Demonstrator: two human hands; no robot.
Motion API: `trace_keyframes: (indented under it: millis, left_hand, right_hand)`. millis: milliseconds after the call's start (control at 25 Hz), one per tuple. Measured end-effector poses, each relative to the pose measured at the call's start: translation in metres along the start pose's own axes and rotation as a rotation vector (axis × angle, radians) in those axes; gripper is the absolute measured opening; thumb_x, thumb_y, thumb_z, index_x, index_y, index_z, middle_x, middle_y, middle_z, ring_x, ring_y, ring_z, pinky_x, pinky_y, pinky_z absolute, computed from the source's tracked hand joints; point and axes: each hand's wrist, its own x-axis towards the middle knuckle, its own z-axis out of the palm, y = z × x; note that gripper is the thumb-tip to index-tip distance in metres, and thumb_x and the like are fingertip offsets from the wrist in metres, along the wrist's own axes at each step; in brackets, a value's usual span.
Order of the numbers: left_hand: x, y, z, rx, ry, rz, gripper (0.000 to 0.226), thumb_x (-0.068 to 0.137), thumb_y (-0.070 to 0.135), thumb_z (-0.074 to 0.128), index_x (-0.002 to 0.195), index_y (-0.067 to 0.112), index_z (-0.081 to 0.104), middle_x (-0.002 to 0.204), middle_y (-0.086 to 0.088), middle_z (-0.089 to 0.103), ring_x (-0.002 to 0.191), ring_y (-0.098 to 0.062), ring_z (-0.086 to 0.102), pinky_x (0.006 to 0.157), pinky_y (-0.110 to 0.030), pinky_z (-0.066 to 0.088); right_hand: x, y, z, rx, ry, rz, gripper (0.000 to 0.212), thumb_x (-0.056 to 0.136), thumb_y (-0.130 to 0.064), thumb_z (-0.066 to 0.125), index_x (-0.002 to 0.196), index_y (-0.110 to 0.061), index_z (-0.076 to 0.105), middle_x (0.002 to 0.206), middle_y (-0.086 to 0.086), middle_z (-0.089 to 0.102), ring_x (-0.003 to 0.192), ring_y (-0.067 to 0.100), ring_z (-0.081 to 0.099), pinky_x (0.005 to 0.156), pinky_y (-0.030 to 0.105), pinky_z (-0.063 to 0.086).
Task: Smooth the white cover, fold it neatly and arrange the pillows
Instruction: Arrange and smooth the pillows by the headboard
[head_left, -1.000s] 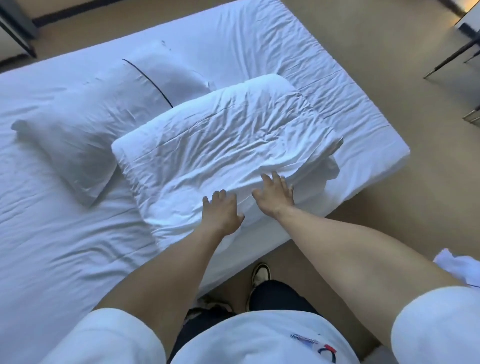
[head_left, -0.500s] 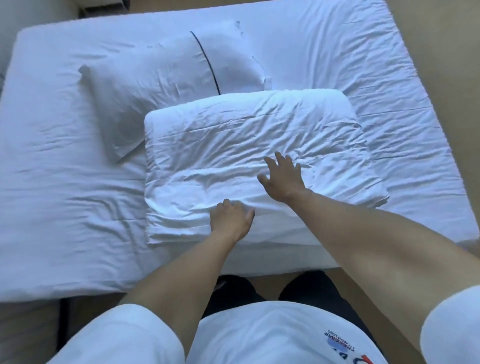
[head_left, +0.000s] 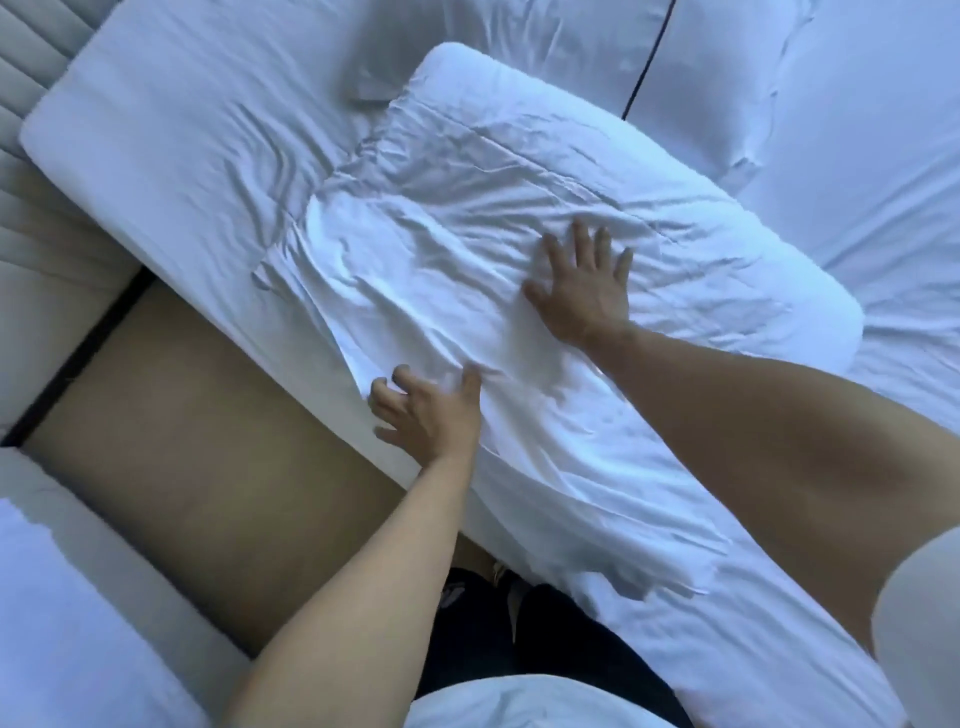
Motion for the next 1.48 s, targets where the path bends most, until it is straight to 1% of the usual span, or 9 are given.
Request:
trace_keyframes:
  millis: [160, 280, 400, 560, 760, 840, 960, 1240, 1480]
  left_hand:
    - [0.007, 0.015, 0.008, -0.134, -0.017, -0.280, 0.120, 0.077, 0.060, 0.074, 0.157, 0.000, 0.007, 0.164, -0.021, 0.000, 0.154, -0.037, -0.002, 0.112, -0.075, 0.008]
    - [0.015, 0.033, 0.020, 0.007, 0.096, -0.072, 0.103, 0.084, 0.042, 0.067, 0.158, -0.004, 0.012, 0.165, -0.029, -0.001, 0.154, -0.043, -0.009, 0.112, -0.075, -0.001]
    - [0.022, 0.028, 0.042, -0.073, 0.058, -0.233, 0.111, 0.086, 0.070, 0.049, 0.160, 0.006, -0.002, 0.165, -0.030, -0.008, 0.152, -0.046, -0.016, 0.113, -0.075, -0.004]
    - [0.025, 0.004, 0.070, -0.429, -0.345, -0.728, 0.154, 0.054, 0.103, 0.045, 0.157, 0.009, -0.020, 0.167, -0.021, -0.013, 0.154, -0.041, -0.009, 0.118, -0.070, 0.005]
    - [0.039, 0.022, 0.078, -0.231, -0.174, -0.454, 0.129, 0.083, 0.081, 0.049, 0.155, -0.005, -0.014, 0.167, -0.021, -0.013, 0.155, -0.037, -0.010, 0.115, -0.074, 0.008]
    - [0.041, 0.038, 0.081, -0.277, -0.209, -0.488, 0.117, 0.088, 0.065, 0.050, 0.155, 0.000, -0.019, 0.167, -0.019, -0.018, 0.155, -0.037, -0.011, 0.116, -0.072, 0.007]
    - [0.063, 0.048, 0.094, -0.444, -0.334, -0.679, 0.122, 0.082, 0.074, 0.047, 0.155, 0.011, -0.028, 0.166, -0.009, -0.027, 0.155, -0.033, -0.015, 0.118, -0.070, 0.002]
    - [0.082, 0.043, 0.129, -0.519, -0.412, -0.690, 0.157, 0.058, 0.093, 0.059, 0.152, 0.006, -0.032, 0.162, -0.007, -0.036, 0.153, -0.032, -0.023, 0.121, -0.062, -0.003]
    - [0.069, 0.036, 0.137, -0.589, -0.197, -0.688, 0.164, 0.049, 0.082, 0.079, 0.157, 0.013, -0.023, 0.169, -0.009, -0.010, 0.156, -0.028, -0.002, 0.120, -0.065, 0.009]
  right_hand:
    - [0.033, 0.020, -0.004, -0.144, 0.017, -0.023, 0.091, 0.085, -0.084, 0.033, 0.160, -0.042, 0.003, 0.170, 0.011, -0.016, 0.154, 0.042, -0.019, 0.118, 0.069, -0.011]
    - [0.053, 0.028, -0.009, -0.148, 0.067, 0.001, 0.102, 0.075, -0.093, 0.031, 0.159, -0.044, -0.001, 0.169, 0.015, -0.016, 0.152, 0.047, -0.018, 0.116, 0.073, -0.008]
    - [0.071, 0.034, -0.002, -0.109, 0.128, -0.007, 0.111, 0.071, -0.097, 0.034, 0.160, -0.042, -0.004, 0.169, 0.016, -0.015, 0.153, 0.046, -0.015, 0.118, 0.070, -0.007]
    - [0.077, 0.047, 0.018, -0.020, 0.159, 0.024, 0.128, 0.067, -0.096, 0.045, 0.161, -0.029, -0.009, 0.167, 0.026, -0.008, 0.155, 0.042, -0.007, 0.125, 0.059, -0.003]
    - [0.095, 0.054, 0.011, 0.003, 0.234, 0.003, 0.132, 0.066, -0.097, 0.047, 0.161, -0.019, -0.001, 0.167, 0.028, -0.003, 0.156, 0.041, -0.001, 0.127, 0.053, 0.003]
    - [0.115, 0.067, 0.003, 0.008, 0.342, 0.073, 0.130, 0.067, -0.098, 0.043, 0.162, -0.018, 0.003, 0.167, 0.027, 0.000, 0.156, 0.041, -0.002, 0.125, 0.057, 0.000]
    - [0.136, 0.080, 0.023, 0.028, 0.370, 0.161, 0.131, 0.068, -0.095, 0.044, 0.162, -0.012, 0.005, 0.165, 0.032, 0.007, 0.155, 0.045, 0.004, 0.124, 0.062, 0.001]
    - [0.154, 0.092, 0.084, 0.051, 0.344, 0.160, 0.123, 0.080, -0.087, 0.040, 0.161, -0.003, 0.001, 0.167, 0.027, 0.008, 0.156, 0.038, 0.006, 0.126, 0.053, 0.001]
    - [0.148, 0.099, 0.076, 0.160, 0.367, 0.124, 0.117, 0.083, -0.082, 0.045, 0.160, -0.001, 0.009, 0.167, 0.018, 0.018, 0.156, 0.028, 0.013, 0.128, 0.044, 0.001]
